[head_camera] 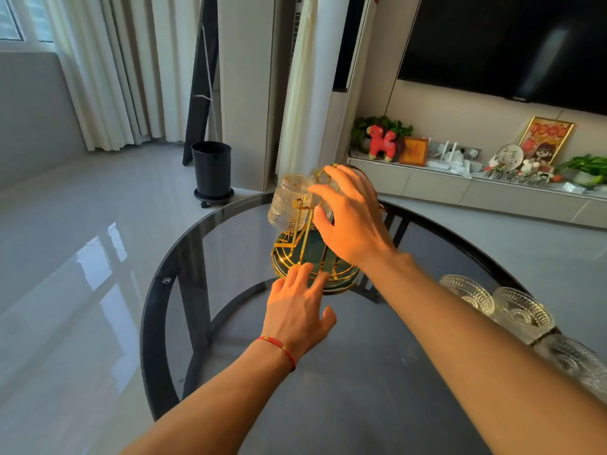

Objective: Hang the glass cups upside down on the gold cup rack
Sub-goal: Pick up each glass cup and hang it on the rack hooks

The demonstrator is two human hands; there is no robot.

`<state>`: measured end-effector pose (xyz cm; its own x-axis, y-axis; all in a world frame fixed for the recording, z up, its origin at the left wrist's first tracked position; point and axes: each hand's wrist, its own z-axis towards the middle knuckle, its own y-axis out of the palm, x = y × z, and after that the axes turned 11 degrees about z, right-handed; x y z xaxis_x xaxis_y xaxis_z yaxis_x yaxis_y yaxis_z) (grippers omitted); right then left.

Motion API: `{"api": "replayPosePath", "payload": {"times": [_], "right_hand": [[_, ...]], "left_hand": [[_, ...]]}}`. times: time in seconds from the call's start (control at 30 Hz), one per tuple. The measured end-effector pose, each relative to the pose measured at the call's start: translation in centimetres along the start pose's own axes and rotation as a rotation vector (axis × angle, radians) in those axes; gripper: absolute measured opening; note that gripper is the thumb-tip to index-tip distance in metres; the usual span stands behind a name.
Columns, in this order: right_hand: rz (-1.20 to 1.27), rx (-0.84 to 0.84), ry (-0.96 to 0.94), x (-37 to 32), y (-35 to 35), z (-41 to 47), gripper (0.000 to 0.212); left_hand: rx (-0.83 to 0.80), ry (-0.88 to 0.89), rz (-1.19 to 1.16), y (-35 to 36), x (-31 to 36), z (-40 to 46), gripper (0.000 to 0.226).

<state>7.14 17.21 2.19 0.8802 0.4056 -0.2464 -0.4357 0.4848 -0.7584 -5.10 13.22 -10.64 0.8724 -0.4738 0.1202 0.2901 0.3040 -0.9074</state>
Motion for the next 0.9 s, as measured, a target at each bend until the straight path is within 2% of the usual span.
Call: {"api": "replayPosePath", "payload": {"times": [0.1, 0.17, 0.23, 0.43, 0.53, 0.6, 0.67, 0.77, 0.83, 0.9], "right_hand": [[0.072, 0.032, 0.076, 0.3, -1.6, -5.7, 0.038], [0.1, 0.015, 0.142, 0.6, -2.9, -9.6, 0.038], [0.09, 0.005, 0.195, 1.2, -4.3, -13.5, 0.035], [0.024, 0.077, 0.365, 3.1, -9.1, -21.5, 0.031], [-0.096, 0.116, 0.538, 4.9, -11.5, -23.4, 0.035], [-0.205, 0.148, 0.669, 6.4, -12.7, -24.5, 0.047], [-0.224, 0.126, 0.835, 8.0, -13.5, -25.9, 0.072], [0.118, 0.202, 1.037, 9.8, -13.8, -27.1, 0.113], [0.312, 0.34, 1.09, 11.0, -14.0, -27.9, 0.12], [0.426, 0.373, 1.169, 11.8, -14.2, -28.5, 0.113]], "left_hand": [[0.108, 0.062, -0.205, -1.7, 2.2, 0.0, 0.038], [0.107, 0.082, -0.394, -3.0, 3.7, -0.2, 0.03], [0.074, 0.089, -0.526, -4.2, 5.3, -0.4, 0.032], [-0.057, 0.145, -0.519, -6.5, 8.3, -1.9, 0.046], [-0.093, 0.163, -0.506, -6.6, 8.8, -3.0, 0.049], [-0.103, 0.173, -0.5, -6.5, 9.2, -3.6, 0.049], [-0.134, 0.18, -0.487, -6.2, 9.7, -3.8, 0.05], [-0.173, 0.168, -0.466, -5.7, 10.4, -4.0, 0.052], [-0.197, 0.171, -0.455, -5.3, 10.9, -4.2, 0.053], [-0.205, 0.188, -0.45, -5.0, 11.3, -4.5, 0.052]]}}
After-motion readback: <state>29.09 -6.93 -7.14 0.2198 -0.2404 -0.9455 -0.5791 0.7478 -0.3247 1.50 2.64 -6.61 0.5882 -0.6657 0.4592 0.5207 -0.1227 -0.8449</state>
